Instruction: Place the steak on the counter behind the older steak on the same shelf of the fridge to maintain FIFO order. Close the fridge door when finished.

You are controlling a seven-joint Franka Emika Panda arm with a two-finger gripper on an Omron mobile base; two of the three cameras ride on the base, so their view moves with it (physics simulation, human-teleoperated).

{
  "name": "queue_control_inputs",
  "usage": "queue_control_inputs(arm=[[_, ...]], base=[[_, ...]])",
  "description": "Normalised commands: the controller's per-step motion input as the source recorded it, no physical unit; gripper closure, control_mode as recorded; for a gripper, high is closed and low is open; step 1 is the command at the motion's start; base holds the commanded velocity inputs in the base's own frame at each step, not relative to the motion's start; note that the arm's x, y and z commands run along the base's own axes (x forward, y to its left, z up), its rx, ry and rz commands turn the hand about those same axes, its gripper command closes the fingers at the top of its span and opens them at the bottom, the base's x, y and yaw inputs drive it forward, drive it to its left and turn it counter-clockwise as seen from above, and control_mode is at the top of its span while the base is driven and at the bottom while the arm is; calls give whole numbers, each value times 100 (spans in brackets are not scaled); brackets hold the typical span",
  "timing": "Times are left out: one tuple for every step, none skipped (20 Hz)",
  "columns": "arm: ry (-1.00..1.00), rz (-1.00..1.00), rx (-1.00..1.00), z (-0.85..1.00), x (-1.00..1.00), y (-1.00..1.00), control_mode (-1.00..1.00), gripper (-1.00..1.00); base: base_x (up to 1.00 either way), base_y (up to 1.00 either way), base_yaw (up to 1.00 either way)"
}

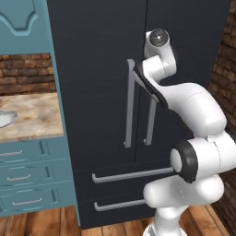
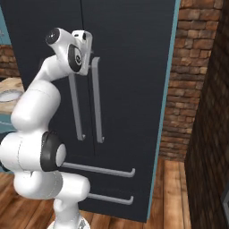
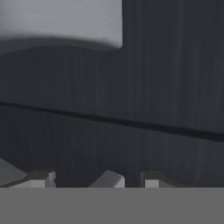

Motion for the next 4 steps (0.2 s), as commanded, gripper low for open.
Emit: queue_control_inputs(arm=[[-9, 16, 4, -15, 71, -32, -100, -100], [-7, 18, 5, -19, 81, -28, -100, -100], [-7, 19, 5, -20, 88, -26, -100, -100], [-8, 20, 5, -24, 89, -26, -100, -100]], base=[[0, 0, 0], [0, 0, 0], [0, 0, 0], [0, 0, 0]])
